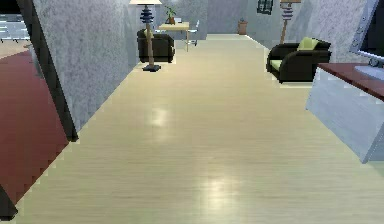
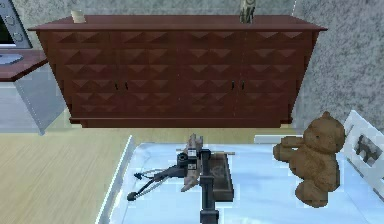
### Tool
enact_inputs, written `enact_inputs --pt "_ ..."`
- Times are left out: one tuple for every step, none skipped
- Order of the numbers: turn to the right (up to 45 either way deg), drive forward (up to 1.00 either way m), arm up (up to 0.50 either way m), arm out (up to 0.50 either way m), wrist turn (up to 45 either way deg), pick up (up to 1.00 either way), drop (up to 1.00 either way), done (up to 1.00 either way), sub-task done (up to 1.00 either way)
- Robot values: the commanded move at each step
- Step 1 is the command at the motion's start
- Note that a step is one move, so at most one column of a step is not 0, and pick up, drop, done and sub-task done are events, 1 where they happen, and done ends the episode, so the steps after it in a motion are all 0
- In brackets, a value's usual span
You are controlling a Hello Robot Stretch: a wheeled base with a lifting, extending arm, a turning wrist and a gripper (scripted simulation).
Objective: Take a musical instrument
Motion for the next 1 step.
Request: enact_inputs --pt "0.0 0.0 0.0 0.0 45.0 0.0 0.0 0.0 0.0"
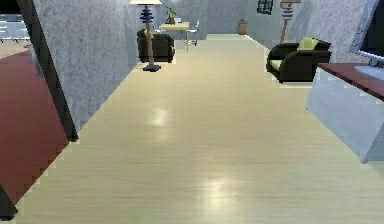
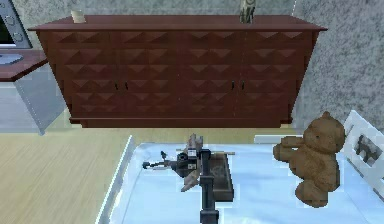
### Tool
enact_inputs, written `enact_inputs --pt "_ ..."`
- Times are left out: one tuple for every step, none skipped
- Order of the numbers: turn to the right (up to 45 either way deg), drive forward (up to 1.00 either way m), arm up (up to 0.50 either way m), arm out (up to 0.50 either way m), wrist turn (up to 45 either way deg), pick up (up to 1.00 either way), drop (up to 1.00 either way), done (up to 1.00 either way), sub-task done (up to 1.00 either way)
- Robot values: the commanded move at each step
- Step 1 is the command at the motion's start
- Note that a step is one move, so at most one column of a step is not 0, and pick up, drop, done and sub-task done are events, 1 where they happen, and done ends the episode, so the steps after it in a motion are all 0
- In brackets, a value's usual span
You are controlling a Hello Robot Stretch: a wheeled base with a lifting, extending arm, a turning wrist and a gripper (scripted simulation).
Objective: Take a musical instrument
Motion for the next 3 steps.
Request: enact_inputs --pt "0.0 0.0 0.0 0.0 36.0 0.0 0.0 0.0 0.0" --pt "0.0 0.0 -0.3 0.0 0.0 0.0 0.0 0.0 0.0" --pt "0.0 0.0 0.0 0.0 0.0 1.0 0.0 0.0 0.0"
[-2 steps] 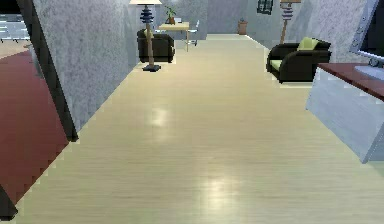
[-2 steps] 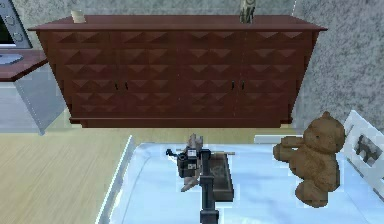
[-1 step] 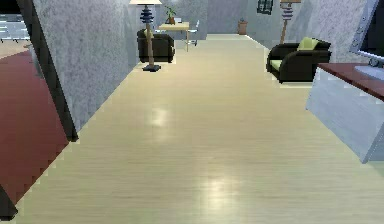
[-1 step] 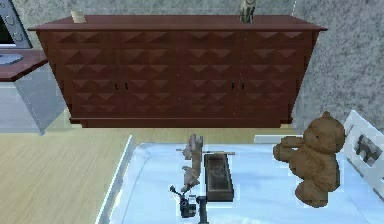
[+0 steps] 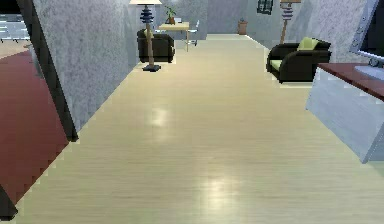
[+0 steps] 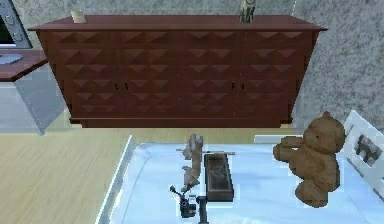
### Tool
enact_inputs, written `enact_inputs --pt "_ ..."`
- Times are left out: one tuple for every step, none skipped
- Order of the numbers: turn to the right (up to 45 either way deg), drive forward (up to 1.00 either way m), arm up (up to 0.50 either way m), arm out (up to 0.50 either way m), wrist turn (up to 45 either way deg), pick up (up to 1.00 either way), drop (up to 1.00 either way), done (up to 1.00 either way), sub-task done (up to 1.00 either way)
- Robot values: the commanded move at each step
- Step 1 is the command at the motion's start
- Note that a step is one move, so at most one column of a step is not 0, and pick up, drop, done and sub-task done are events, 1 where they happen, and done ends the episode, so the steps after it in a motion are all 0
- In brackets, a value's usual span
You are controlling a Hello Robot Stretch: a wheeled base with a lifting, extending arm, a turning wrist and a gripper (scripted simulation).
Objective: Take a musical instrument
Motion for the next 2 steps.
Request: enact_inputs --pt "0.0 0.0 0.1 0.0 0.0 0.0 0.0 0.0 0.0" --pt "0.0 0.0 0.0 0.0 0.0 0.0 0.0 1.0 0.0"
